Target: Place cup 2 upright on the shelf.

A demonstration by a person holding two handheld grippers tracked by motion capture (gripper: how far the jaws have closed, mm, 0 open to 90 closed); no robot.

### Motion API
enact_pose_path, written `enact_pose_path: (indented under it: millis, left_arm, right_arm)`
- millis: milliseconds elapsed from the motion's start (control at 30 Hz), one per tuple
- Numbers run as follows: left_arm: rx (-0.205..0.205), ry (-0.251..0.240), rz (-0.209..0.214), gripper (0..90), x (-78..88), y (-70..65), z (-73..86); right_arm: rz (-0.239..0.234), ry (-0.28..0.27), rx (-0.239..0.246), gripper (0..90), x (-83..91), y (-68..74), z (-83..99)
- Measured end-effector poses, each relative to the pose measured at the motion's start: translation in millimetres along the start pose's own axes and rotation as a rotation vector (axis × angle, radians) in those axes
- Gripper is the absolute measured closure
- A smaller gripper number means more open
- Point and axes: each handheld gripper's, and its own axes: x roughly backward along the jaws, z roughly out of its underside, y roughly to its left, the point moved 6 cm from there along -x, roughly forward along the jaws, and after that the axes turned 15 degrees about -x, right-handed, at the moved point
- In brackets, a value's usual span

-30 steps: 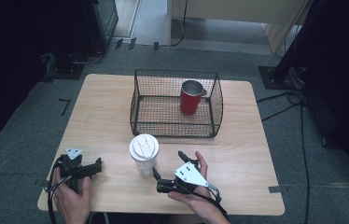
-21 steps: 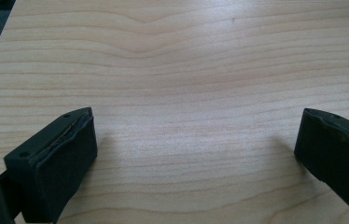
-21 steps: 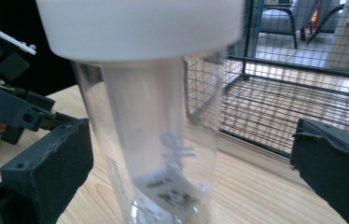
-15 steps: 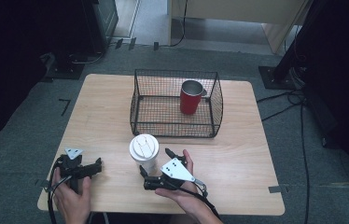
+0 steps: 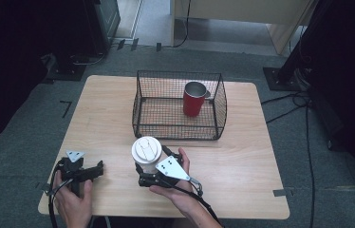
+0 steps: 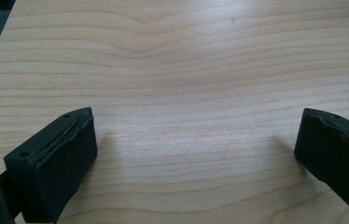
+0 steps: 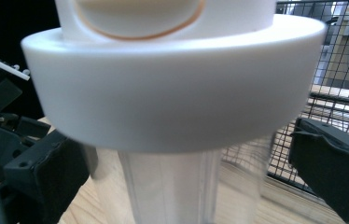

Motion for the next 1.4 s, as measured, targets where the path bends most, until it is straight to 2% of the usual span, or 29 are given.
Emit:
enact_pose_path:
  millis: [167,267,367,533,667,1000,1400]
  left_arm:
    - [0.0,0.0,0.0,0.0,0.0,0.0,0.0]
    - [0.0,0.0,0.0,0.0,0.0,0.0,0.0]
    - [0.0,0.0,0.0,0.0,0.0,0.0,0.0]
    - [0.0,0.0,0.0,0.0,0.0,0.1,0.0]
    - [0.002,-0.001,0.0,0.0,-0.1,-0.1,-0.2]
    - [0.001,-0.001,0.0,0.0,-0.1,0.0,-0.2]
    - [0.002,-0.001,0.0,0.0,-0.1,-0.1,-0.2]
  right_arm:
    - [-0.004,-0.018,-0.02,5.4,-6.5,2.9,-1.0]
    - [0.0,-0.021,-0.02,9.3,-10.8,5.1,-0.8]
    - [0.006,-0.046,-0.009,15.1,-12.8,7.8,-2.4]
    - [0.0,-0.064,-0.013,15.3,-11.7,7.7,-8.0]
    - [0.0,-0.075,-0.045,15.4,-10.7,4.9,-15.7]
    - [-0.007,-0.126,-0.022,15.5,-7.2,5.0,-40.6]
    - [-0.005,-0.18,-0.027,15.5,-11.3,5.3,-73.0]
